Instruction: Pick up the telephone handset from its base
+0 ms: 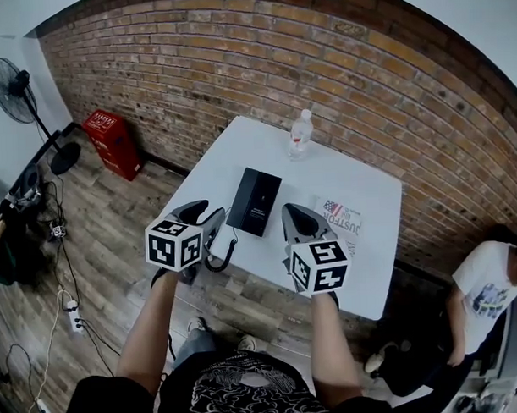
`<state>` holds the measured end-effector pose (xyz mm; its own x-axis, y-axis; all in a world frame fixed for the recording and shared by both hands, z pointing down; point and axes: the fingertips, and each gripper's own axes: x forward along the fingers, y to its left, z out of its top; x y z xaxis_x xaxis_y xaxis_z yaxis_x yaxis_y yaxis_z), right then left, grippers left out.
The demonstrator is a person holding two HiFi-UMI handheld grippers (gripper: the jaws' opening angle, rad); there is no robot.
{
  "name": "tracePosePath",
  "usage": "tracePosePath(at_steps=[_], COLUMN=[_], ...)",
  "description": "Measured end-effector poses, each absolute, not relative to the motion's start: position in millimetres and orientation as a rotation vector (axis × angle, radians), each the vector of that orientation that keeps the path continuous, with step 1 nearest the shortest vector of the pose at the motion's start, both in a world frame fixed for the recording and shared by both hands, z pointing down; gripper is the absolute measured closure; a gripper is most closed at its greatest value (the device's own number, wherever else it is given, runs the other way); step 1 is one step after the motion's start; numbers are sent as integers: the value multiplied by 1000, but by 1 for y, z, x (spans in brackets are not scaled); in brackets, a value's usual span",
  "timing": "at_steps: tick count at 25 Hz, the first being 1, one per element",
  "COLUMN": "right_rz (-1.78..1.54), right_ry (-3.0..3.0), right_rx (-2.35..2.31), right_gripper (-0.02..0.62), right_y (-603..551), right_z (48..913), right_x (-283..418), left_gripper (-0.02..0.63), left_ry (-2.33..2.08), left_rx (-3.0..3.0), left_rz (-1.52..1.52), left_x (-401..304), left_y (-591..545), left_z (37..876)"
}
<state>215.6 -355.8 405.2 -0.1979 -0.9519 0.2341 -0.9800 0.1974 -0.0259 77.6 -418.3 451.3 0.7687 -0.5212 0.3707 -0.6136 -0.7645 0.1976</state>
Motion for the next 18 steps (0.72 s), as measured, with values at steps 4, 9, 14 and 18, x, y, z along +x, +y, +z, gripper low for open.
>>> tracePosePath(at_steps=[4, 9, 14, 18], right_rz=[269, 296, 315, 326], right_ry=[-2252, -2187, -2115, -2065], right_rx=[1906, 1969, 2021, 2054], right_gripper=[597, 597, 597, 597], right_y=[-366, -390, -415, -430], right_z=[415, 420, 424, 430], right_x=[218, 214, 209, 205], left_gripper=[443, 440, 439, 439], left_ry=[-753, -581, -388, -227], left_rx=[2633, 2603, 2538, 2451], left_rz=[395, 390, 426, 443], left_x=[87, 92, 101, 111], left_y=[-437, -469, -498, -510], left_z=[465, 481, 509, 533])
